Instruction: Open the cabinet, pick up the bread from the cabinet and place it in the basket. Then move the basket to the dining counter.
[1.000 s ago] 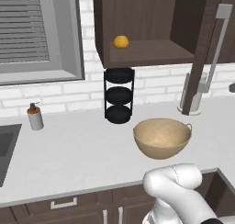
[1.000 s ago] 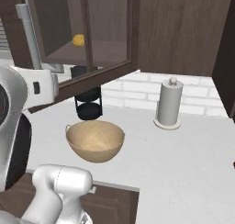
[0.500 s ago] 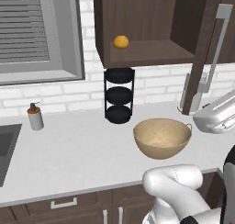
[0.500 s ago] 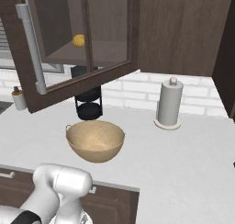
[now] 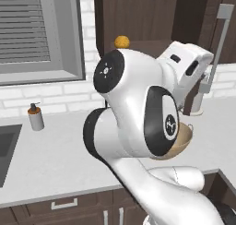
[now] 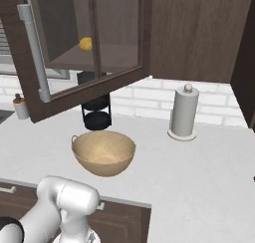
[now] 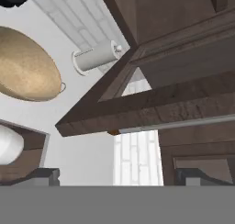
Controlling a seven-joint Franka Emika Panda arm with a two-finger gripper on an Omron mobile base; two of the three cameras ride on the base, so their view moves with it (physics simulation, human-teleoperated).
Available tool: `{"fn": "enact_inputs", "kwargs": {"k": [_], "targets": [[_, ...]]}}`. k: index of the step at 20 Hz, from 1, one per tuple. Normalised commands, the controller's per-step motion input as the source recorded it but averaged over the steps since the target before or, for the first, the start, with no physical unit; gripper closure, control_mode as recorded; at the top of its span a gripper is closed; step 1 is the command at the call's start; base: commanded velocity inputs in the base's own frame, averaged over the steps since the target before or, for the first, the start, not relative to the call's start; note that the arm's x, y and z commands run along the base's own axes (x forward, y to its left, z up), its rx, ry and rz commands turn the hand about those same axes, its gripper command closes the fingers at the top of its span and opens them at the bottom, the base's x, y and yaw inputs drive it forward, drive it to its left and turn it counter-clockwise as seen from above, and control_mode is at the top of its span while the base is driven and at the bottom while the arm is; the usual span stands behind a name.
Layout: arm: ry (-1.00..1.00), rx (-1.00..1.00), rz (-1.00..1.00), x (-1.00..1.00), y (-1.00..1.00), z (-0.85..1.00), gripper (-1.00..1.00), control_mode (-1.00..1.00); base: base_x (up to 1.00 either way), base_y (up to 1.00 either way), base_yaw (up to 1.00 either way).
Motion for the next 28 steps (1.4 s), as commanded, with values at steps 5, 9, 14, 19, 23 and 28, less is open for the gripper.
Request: {"fn": "enact_inputs", "kwargs": {"k": [5,9,14,19,23,28], "targets": [[0.31,-0.53,-0.41,1.0,0.03,-0.26,-1.0,-1.0,0.0,0.0,0.0],[0.3,-0.35,-0.32,0.88,-0.15,-0.12,-1.0,-1.0,0.0,0.0,0.0],[0.18,-0.06,-0.18,0.33,-0.85,-0.02,-1.0,-1.0,0.0,0.0,0.0],[0.0,0.06,-0.1,-0.3,-1.0,0.0,-1.0,-1.0,0.0,0.0,0.0],[-0.08,0.15,-0.04,-0.78,-1.0,0.0,-1.0,-1.0,0.0,0.0,0.0],[-0.12,0.24,0.03,-0.43,-0.94,-0.01,-1.0,-1.0,0.0,0.0,0.0]]}}
